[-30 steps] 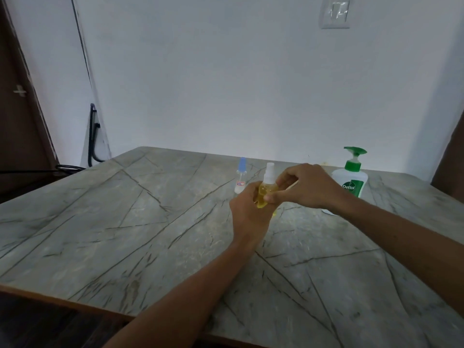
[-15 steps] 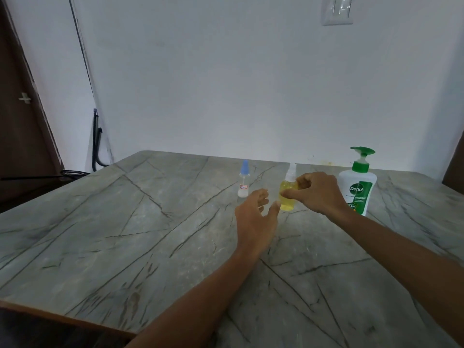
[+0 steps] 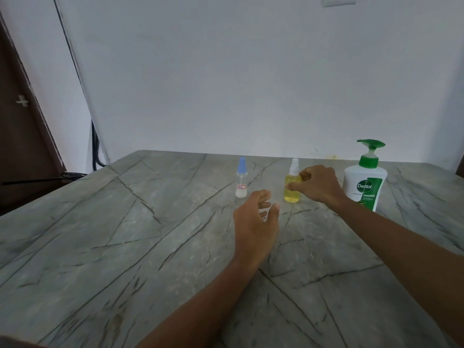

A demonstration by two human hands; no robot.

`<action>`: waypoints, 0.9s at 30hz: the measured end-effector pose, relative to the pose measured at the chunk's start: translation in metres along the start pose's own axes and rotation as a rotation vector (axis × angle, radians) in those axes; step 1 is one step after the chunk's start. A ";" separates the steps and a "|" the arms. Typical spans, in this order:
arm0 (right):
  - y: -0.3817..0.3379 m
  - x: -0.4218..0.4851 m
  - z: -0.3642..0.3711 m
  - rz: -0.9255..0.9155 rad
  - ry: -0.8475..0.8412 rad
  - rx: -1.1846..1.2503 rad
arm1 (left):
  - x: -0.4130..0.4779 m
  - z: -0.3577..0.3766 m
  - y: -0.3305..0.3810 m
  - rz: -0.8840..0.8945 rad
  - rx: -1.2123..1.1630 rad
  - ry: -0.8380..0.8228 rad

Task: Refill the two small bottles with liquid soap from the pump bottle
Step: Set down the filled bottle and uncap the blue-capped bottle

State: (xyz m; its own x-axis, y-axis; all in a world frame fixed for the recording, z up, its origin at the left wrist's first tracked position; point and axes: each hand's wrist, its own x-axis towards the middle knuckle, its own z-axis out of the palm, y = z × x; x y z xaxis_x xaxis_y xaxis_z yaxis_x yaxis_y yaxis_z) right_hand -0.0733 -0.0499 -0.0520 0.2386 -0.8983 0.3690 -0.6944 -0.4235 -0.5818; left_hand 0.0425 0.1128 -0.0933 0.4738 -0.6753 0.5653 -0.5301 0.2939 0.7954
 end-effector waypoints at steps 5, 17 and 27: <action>0.003 -0.002 0.003 -0.006 0.000 0.011 | 0.001 0.000 -0.002 -0.002 0.008 0.000; -0.004 -0.052 -0.015 -0.116 0.047 0.123 | 0.012 -0.015 -0.005 -0.063 0.013 0.103; -0.013 -0.092 -0.043 -0.300 -0.089 0.153 | 0.077 -0.026 -0.021 -0.176 0.150 0.162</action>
State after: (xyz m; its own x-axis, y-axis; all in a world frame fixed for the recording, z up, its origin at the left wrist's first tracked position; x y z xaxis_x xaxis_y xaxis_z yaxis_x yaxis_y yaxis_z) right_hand -0.1154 0.0437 -0.0470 0.4795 -0.7349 0.4796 -0.4761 -0.6770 -0.5613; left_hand 0.1089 0.0726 -0.0612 0.6678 -0.5863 0.4587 -0.5220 0.0705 0.8501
